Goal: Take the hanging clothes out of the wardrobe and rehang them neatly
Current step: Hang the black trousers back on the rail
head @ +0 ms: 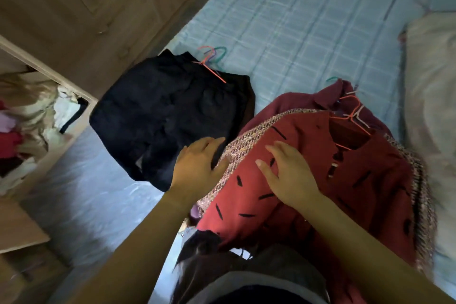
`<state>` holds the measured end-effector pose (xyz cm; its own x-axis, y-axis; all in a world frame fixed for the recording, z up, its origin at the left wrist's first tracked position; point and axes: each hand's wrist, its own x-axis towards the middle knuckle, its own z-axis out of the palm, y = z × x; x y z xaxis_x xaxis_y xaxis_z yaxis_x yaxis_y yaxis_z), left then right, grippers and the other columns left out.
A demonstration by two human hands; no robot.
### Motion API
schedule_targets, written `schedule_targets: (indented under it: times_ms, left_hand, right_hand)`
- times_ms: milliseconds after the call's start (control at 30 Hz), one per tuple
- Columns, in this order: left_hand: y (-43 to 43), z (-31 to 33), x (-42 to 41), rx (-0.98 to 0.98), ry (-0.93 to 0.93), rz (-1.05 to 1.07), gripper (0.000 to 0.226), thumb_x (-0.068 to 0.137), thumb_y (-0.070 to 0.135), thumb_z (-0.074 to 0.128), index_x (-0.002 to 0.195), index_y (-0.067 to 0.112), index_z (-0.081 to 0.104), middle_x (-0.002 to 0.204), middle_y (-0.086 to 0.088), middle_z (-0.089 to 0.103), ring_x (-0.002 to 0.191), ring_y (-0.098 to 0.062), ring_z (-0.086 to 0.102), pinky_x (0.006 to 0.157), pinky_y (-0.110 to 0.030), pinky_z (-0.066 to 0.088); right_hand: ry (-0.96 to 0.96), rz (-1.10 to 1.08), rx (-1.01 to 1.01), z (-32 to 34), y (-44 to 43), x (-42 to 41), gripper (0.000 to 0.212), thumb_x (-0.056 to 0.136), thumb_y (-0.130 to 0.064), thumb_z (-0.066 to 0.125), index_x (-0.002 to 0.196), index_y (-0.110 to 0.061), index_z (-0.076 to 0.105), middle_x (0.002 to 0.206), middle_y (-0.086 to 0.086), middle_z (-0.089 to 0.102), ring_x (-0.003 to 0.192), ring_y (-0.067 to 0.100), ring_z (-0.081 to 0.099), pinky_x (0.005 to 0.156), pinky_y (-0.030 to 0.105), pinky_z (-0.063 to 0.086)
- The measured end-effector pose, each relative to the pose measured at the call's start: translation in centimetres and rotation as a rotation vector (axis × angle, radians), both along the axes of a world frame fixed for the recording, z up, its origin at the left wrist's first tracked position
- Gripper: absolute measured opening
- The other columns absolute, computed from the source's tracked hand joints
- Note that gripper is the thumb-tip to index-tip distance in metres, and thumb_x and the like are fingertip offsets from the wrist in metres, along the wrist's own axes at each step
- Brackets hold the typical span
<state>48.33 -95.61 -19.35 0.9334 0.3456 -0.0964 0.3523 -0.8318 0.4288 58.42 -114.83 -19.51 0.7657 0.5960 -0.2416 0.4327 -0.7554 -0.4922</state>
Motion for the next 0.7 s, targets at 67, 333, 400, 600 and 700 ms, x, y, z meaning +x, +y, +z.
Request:
schedule_targets:
  times_ms: [67,333,400,600,700]
  left_hand:
    - [4.1,0.3,-2.0,0.014,-0.016,0.010,0.058,0.085,0.058,0.038,0.127,0.022,0.056,0.121,-0.005,0.061,0.110,-0.028,0.058,0.091,-0.050,0.047]
    - [21.1,2.3,-9.0,0.057,0.008,0.041,0.061,0.085,0.060,0.034,0.129,0.023,0.054,0.127,-0.005,0.057,0.116,-0.026,0.054,0.096,-0.051,0.043]
    - [23.9,2.8,-9.5,0.070,0.000,0.040,0.060,0.086,0.059,0.034,0.129,0.022,0.054,0.127,-0.006,0.057,0.116,-0.027,0.053,0.096,-0.051,0.044]
    - [28.8,2.8,-9.0,0.079,0.018,0.058,0.062,0.086,0.062,0.031,0.131,0.025,0.051,0.130,-0.004,0.055,0.119,-0.026,0.051,0.097,-0.053,0.042]
    - [29.6,2.5,-7.4,0.076,0.061,0.037,0.066,0.084,0.065,0.028,0.132,0.026,0.050,0.131,-0.003,0.054,0.121,-0.025,0.049,0.098,-0.052,0.041]
  right_hand:
    - [-0.015,-0.006,-0.002,0.2,4.1,-2.3,0.072,0.084,-0.061,0.027,0.126,-0.010,0.055,0.133,0.017,0.050,0.124,0.034,0.045,0.100,0.052,0.038]
    - [0.022,-0.060,0.034,1.5,19.6,-8.5,0.075,0.085,-0.064,0.026,0.133,-0.010,0.048,0.141,0.013,0.044,0.131,0.028,0.038,0.107,0.047,0.033]
    - [-0.007,-0.054,0.043,2.1,22.5,-8.5,0.069,0.087,-0.059,0.031,0.134,-0.011,0.047,0.142,0.012,0.042,0.132,0.028,0.037,0.107,0.048,0.033]
    - [-0.016,-0.082,0.074,2.2,26.7,-7.4,0.064,0.090,-0.056,0.033,0.134,-0.012,0.046,0.143,0.010,0.042,0.133,0.026,0.036,0.107,0.051,0.033]
    - [-0.006,-0.108,0.046,1.3,26.3,-6.5,0.067,0.091,-0.061,0.030,0.135,-0.013,0.046,0.144,0.009,0.041,0.134,0.025,0.034,0.107,0.050,0.032]
